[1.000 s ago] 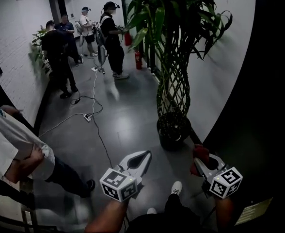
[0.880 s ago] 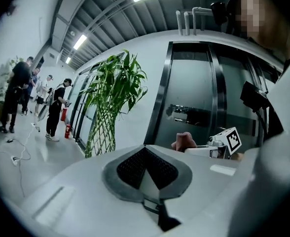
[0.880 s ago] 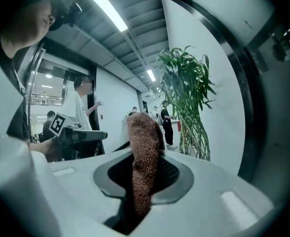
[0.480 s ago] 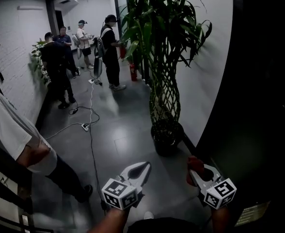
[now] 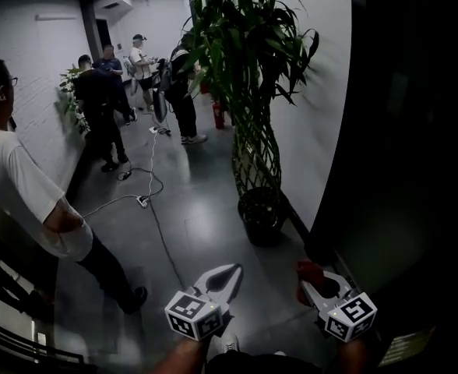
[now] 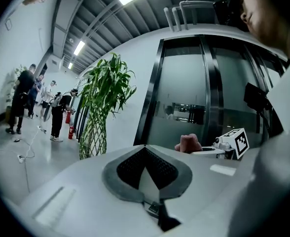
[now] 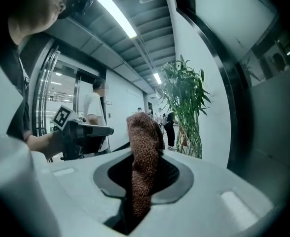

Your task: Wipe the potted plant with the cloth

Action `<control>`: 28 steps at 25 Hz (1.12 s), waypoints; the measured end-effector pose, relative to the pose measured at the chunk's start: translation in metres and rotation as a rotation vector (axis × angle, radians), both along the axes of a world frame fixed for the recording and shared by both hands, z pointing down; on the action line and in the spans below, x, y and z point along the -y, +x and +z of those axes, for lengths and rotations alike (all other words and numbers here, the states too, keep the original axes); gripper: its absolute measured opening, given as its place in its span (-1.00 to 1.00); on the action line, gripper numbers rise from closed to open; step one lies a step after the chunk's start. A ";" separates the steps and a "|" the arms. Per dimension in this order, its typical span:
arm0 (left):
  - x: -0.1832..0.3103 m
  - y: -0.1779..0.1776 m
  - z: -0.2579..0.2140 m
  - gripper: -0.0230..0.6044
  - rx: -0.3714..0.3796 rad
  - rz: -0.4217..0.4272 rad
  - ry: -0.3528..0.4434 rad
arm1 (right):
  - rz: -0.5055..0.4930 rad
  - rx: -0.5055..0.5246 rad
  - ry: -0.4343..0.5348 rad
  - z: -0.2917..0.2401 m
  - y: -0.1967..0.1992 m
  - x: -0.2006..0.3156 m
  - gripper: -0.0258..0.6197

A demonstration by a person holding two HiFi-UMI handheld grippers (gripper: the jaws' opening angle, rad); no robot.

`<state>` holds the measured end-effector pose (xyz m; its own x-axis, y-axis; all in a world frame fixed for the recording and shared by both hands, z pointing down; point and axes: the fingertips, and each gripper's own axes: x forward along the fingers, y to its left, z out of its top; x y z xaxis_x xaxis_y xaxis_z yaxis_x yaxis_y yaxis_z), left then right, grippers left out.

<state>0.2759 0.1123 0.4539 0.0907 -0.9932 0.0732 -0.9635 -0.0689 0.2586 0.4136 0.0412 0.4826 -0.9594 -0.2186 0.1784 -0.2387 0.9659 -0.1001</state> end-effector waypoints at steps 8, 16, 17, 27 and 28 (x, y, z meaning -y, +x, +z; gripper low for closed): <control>0.035 0.008 -0.005 -0.87 0.016 0.009 -0.026 | 0.016 -0.017 0.015 -0.009 0.009 0.043 -0.73; 0.039 -0.023 -0.006 -0.87 0.026 0.048 -0.034 | 0.071 0.024 0.008 -0.013 -0.018 0.045 -0.73; 0.039 -0.026 -0.008 -0.87 0.025 0.051 -0.031 | 0.073 0.021 0.008 -0.012 -0.020 0.043 -0.73; 0.040 -0.042 -0.021 -0.87 0.022 0.032 0.004 | 0.114 -0.006 -0.017 -0.001 -0.027 0.041 -0.73; 0.040 -0.042 -0.019 -0.87 0.023 0.033 0.003 | 0.113 -0.007 -0.018 0.000 -0.027 0.040 -0.73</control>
<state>0.2342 0.0723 0.4345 0.1222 -0.9898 0.0730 -0.9663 -0.1018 0.2363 0.3868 0.0014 0.4825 -0.9276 -0.3218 0.1900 -0.3465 0.9309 -0.1151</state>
